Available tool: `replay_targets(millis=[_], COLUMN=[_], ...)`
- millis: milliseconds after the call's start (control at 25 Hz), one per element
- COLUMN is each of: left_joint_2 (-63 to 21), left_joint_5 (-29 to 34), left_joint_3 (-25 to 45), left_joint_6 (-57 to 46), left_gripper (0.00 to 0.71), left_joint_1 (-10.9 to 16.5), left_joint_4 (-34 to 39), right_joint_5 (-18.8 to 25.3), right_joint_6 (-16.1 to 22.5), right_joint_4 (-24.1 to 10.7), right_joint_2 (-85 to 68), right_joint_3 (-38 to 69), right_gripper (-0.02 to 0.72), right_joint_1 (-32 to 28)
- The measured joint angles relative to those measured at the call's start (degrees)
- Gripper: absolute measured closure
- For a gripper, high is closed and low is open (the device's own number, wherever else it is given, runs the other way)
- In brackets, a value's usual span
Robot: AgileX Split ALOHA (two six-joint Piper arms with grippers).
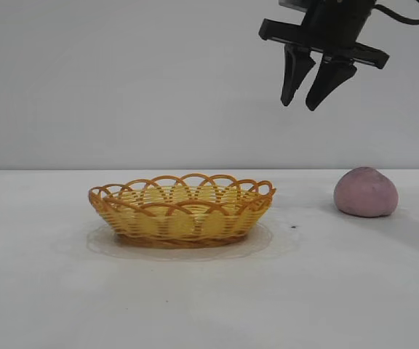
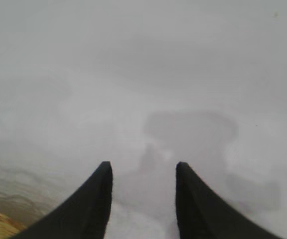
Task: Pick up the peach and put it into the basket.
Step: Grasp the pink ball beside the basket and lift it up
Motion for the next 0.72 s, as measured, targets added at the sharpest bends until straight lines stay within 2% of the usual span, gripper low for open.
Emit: replay_targets(millis=[400,560,640,720], left_joint_2=[-0.9,-0.9,-0.9,-0.9], left_joint_5=[0.0,0.0,0.0,0.0], left_joint_3=[0.1,0.1,0.1,0.1], left_joint_6=[0.0,0.0,0.0,0.0], left_gripper=[0.280,0.280,0.280,0.280], left_joint_1=[0.0,0.0,1.0,3.6], left_joint_4=[0.0,0.0,0.0,0.0], right_joint_5=[0.2,1.2,1.5,2.2], right_joint_6=[0.0,0.0,0.0,0.0], right_joint_4=[-0.2,-1.9,-2.7,-4.4], right_joint_2=[0.4,0.4,0.4,0.4], right_joint_3=[0.0,0.0,0.0,0.0], right_gripper=[0.461,0.461,0.461,0.461], right_joint_1=[0.0,0.0,0.0,0.0])
